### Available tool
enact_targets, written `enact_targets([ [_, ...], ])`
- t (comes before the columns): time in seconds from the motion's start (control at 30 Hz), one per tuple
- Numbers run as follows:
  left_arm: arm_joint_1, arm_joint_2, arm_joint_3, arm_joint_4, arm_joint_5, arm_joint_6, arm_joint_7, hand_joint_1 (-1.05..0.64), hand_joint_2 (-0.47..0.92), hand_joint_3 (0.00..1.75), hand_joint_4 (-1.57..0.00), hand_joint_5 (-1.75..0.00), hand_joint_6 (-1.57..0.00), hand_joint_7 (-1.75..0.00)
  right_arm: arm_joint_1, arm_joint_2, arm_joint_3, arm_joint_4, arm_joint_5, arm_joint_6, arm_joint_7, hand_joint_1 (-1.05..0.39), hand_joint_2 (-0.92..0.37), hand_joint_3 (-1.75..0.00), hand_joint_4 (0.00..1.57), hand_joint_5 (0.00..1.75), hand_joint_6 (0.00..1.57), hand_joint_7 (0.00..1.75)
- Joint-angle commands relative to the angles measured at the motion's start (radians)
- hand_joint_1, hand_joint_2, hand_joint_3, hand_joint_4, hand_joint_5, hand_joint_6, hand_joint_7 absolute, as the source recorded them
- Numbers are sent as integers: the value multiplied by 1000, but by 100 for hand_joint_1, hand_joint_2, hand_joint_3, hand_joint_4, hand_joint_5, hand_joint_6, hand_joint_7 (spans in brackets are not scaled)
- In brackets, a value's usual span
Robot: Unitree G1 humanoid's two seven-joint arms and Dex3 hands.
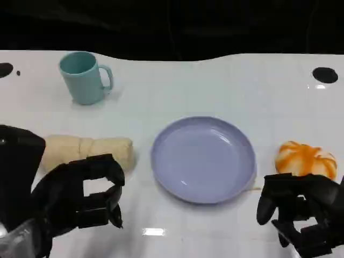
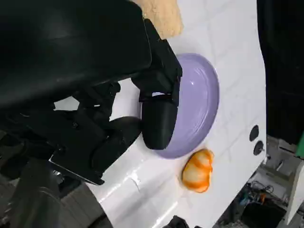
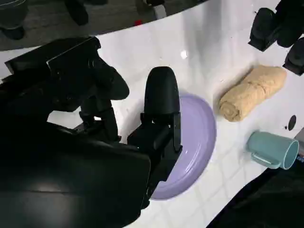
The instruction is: Grasp the towel on the left side of the plate with the left hand and place it into the plate.
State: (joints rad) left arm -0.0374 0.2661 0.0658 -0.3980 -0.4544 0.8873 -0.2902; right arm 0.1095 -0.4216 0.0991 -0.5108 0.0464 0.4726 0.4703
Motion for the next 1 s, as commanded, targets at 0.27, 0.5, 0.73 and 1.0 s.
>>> enact_targets([
  [0.27, 2, 5, 0, -1, 12, -14, 8, -10, 58, 125, -81, -175, -69, -169, -6, -7, -3, 4, 3, -10, -1, 6, -60, -105, 70, 168, 68, 143],
  [0.5, 2, 8, 1, 0, 13, -16, 1, -9, 59, 124, -79, -175, -65, -171, -4, -6, -3, 1, 3, -6, -3, 6, -60, -107, 69, 169, 68, 144],
  [0.73, 0, 9, 5, 0, 12, -11, 1, -9, 59, 124, -81, -175, -68, -170, -5, -6, 2, -1, -3, -7, -5, 6, -60, -106, 69, 168, 68, 143],
  [1.0, 1, 6, 6, 21, 49, -99, 6, -10, 59, 113, -68, -163, -71, -129, -11, -2, 8, 1, -5, -5, -12, 6, -59, -106, 69, 168, 68, 143],
])
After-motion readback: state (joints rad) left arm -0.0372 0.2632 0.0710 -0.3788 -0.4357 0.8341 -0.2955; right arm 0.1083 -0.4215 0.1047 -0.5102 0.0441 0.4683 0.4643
